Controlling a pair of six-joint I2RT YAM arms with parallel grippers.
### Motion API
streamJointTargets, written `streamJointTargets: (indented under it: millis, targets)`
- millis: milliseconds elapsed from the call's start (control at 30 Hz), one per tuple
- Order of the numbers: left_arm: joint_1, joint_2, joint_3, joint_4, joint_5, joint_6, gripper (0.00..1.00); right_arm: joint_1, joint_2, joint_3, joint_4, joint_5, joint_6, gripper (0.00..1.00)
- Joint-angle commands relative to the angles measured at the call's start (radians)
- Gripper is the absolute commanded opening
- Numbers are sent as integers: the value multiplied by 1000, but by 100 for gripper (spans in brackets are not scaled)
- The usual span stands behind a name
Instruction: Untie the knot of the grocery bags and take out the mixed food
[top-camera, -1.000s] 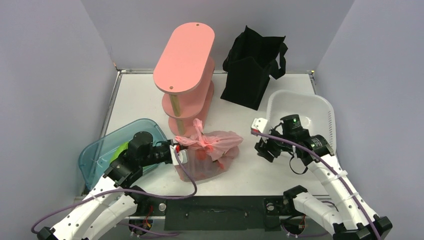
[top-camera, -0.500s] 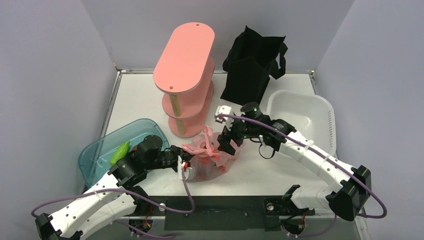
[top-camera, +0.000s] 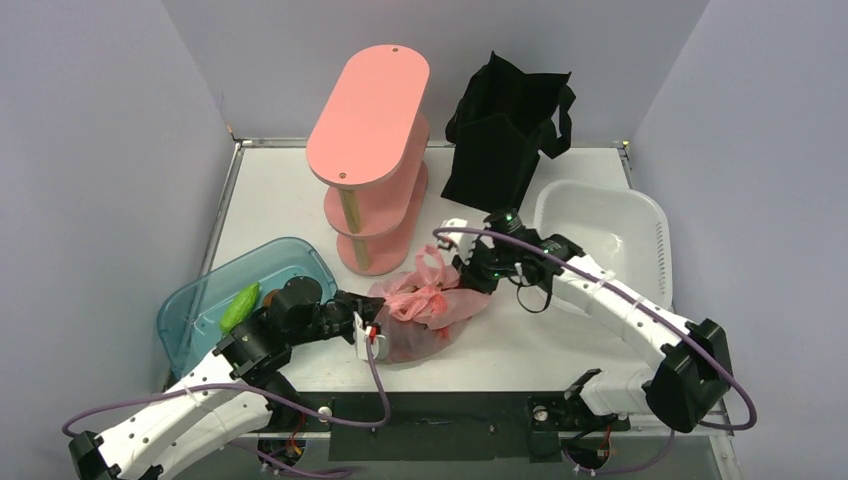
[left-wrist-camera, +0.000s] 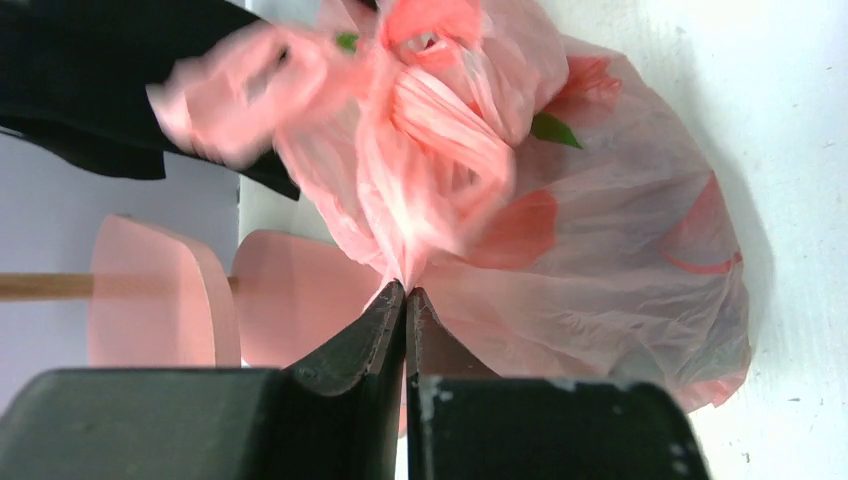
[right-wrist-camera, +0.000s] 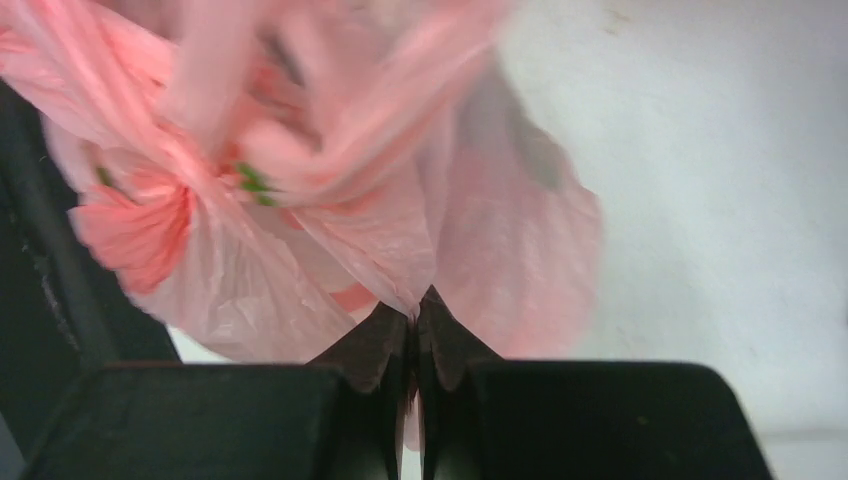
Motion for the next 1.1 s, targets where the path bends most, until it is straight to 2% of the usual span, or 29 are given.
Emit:
streamJointTargets:
  millis: [0,133,367,567,600,733,800,933,1067]
  targets:
    - [34,-46,-6,20,-63,-13,0,-171,-111,56,-40,50,38,0]
    - [86,-73,0,-56,-28,44,0,-283,-194,34,-47,15,64,0]
    - [240,-170,-101,-245,52,150,0,-338,-253,-98,-88,29,-22,0]
    - [261,-186,-78,-237,113,87,0,-346,-231,-50,-88,-9,-18,2]
    - [261,-175,-66,-228,115,68,0,-337,-228,-20,-87,-12,-8,17]
    - [259,-99,22,-163,155,-53,0,-210,-256,71,-58,43,84,54]
    - [256,-70,66,-120,179,-105,0,-109,-277,90,-18,87,132,62]
    - [247,1,110,-59,199,-160,0,7,-275,82,22,192,155,64]
    - [245,7,117,-59,216,-172,0,17,-242,36,25,223,102,64]
